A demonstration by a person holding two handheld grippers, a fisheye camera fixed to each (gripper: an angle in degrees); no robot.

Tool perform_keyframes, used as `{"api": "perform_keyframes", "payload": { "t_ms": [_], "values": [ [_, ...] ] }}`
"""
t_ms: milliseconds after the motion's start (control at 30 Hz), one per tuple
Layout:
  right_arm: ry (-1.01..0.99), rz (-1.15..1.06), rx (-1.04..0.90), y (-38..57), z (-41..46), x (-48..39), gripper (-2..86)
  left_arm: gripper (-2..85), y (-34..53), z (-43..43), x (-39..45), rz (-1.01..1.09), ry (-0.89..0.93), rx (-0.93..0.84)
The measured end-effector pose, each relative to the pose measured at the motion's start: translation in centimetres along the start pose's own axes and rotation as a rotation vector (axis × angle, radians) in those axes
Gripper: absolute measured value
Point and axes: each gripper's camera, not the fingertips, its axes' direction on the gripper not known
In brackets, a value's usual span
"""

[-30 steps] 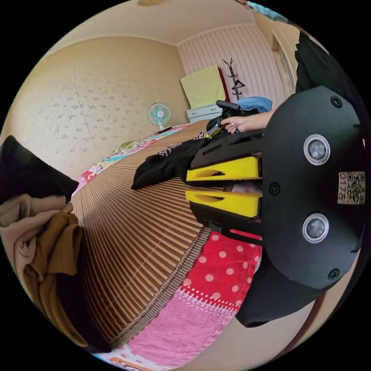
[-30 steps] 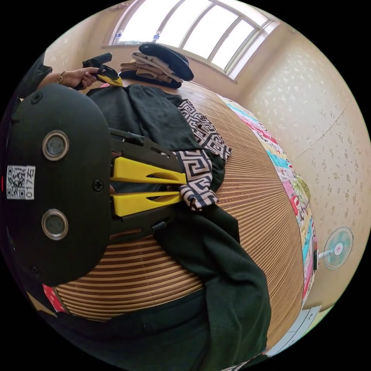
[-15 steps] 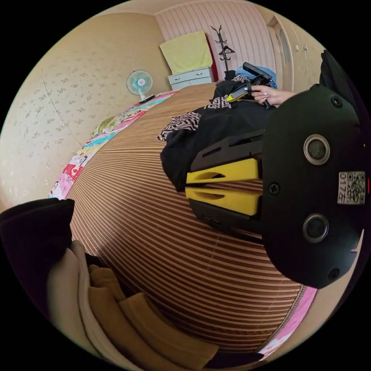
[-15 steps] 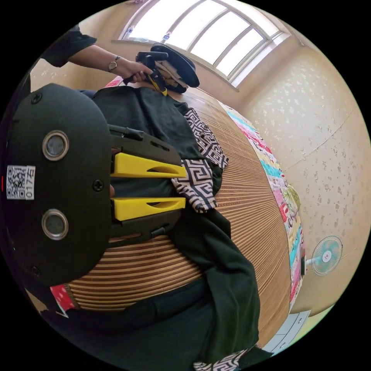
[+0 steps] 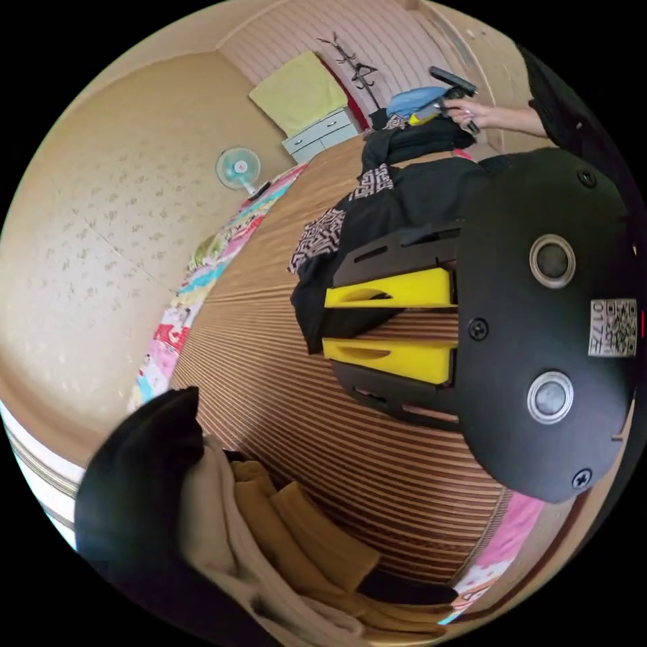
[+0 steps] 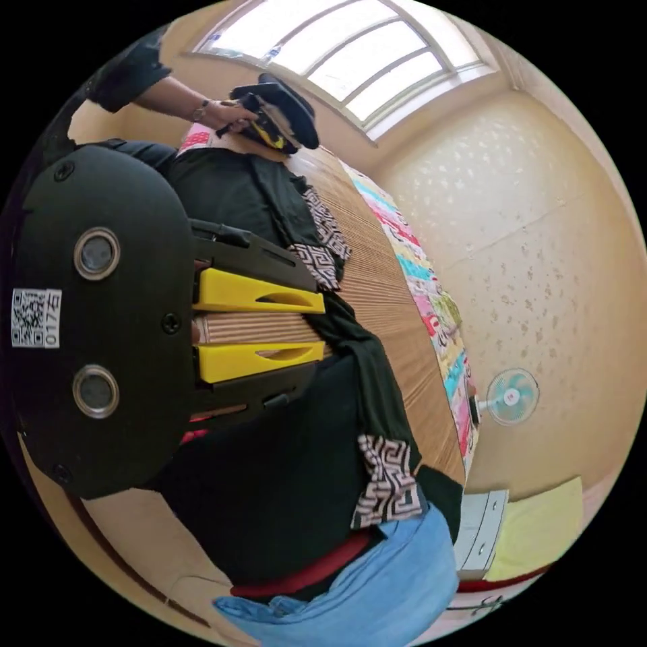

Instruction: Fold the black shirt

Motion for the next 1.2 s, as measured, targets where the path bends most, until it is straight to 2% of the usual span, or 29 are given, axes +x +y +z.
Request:
{"api": "perform_keyframes", "payload": {
  "t_ms": [67, 133, 233, 333, 400, 567, 600, 700, 767, 900, 1000, 1100, 1200],
  "values": [
    [0.064, 0.144, 0.038, -1.2, -2.4, 4.2, 7.7, 7.8, 3.8, -1.8, 2.0, 0.05, 0.035, -0.002],
    [0.106, 0.384, 0.087, -1.6, -4.9, 10.1, 8.4, 7.8, 8.6, -3.6, 3.9, 0.086, 0.113, -0.019],
    [-0.079, 0.624, 0.089, -1.1, -5.7, 16.2, 10.1, 7.9, 12.6, -5.7, 4.2, 0.062, 0.181, -0.049],
    [-0.259, 0.731, 0.135, -0.2, -5.3, 18.4, 11.3, 8.0, 14.6, -8.5, 2.8, 0.013, 0.205, -0.034],
    [-0.308, 0.762, 0.146, -0.3, -4.6, 18.2, 11.1, 8.1, 15.1, -10.4, 1.6, -0.019, 0.193, -0.008],
    [-0.229, 0.817, 0.113, -2.1, -2.1, 15.8, 8.0, 8.8, 15.5, -15.6, -0.4, -0.068, 0.201, 0.068],
    [-0.231, 0.802, 0.144, -2.8, -2.0, 15.1, 6.2, 8.8, 15.6, -17.0, -0.5, -0.06, 0.218, 0.1],
    [-0.076, 0.723, 0.242, -5.0, -3.4, 12.1, 2.7, 8.8, 15.7, -19.5, 0.2, -0.013, 0.231, 0.14],
    [-0.091, 0.631, 0.29, -7.0, -4.5, 8.7, 2.0, 8.8, 15.8, -20.2, 1.0, 0.026, 0.235, 0.135],
    [-0.141, 0.275, 0.391, -12.0, -6.3, -6.4, 1.4, 8.9, 16.8, -20.6, 2.1, 0.059, 0.268, 0.099],
    [-0.267, -0.01, 0.446, -13.2, -6.7, -19.6, 1.4, 9.0, 18.2, -20.2, 2.4, 0.052, 0.285, 0.079],
    [-0.391, -0.278, 0.396, -11.4, -4.0, -32.6, 1.5, 9.0, 19.9, -19.9, 2.1, 0.021, 0.288, 0.059],
    [-0.48, -0.442, 0.154, -6.3, 3.9, -43.1, 1.7, 9.1, 21.6, -19.3, 1.2, -0.046, 0.317, 0.039]
  ]
}}
